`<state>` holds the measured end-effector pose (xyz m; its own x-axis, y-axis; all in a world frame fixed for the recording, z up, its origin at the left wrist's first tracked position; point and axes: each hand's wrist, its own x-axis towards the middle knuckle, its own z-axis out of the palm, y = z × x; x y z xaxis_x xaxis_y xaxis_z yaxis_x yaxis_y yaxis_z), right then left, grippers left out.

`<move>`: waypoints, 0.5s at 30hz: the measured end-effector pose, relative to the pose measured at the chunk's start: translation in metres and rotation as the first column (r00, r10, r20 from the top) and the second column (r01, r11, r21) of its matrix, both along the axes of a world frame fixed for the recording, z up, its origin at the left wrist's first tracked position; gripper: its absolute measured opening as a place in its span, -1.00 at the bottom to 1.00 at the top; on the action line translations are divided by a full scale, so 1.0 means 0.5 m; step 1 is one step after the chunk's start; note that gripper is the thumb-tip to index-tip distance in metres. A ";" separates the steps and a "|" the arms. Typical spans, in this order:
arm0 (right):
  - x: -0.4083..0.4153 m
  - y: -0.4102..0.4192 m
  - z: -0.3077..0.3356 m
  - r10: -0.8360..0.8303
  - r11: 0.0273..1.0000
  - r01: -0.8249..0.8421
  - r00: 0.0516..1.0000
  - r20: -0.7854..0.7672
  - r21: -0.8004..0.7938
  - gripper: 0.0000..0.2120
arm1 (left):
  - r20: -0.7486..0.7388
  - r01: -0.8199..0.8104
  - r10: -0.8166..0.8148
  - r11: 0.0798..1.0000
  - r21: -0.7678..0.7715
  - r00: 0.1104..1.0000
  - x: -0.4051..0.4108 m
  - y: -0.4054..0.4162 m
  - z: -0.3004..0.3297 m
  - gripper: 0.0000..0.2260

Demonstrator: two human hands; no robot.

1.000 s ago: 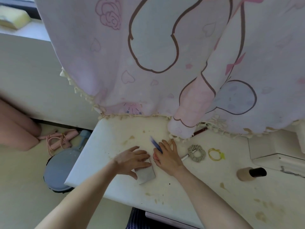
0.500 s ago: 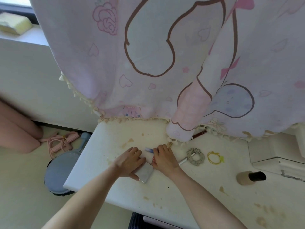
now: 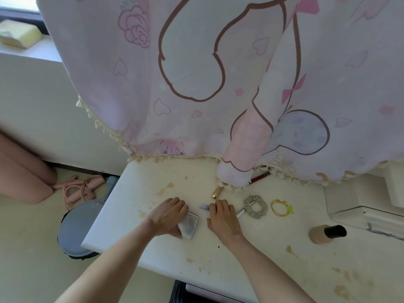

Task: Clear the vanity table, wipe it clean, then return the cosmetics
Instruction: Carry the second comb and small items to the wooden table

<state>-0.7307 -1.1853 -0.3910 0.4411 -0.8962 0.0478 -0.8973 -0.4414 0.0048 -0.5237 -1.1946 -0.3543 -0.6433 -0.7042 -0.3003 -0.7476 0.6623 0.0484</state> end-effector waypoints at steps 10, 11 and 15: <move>-0.030 0.015 -0.009 -0.072 0.997 0.072 0.997 -0.015 0.011 -0.67 | -0.003 -0.090 0.090 0.995 -0.029 0.996 -0.017 0.023 -0.004 -0.41; -0.031 0.017 -0.009 -0.076 0.997 0.076 0.997 -0.003 0.011 -0.70 | -0.004 -0.100 0.100 0.994 -0.033 0.995 -0.019 0.026 -0.005 -0.43; -0.033 0.025 -0.017 -0.052 0.999 0.053 0.997 0.048 -0.014 -0.88 | -0.038 -0.140 0.138 0.989 -0.054 0.990 -0.029 0.040 -0.011 -0.50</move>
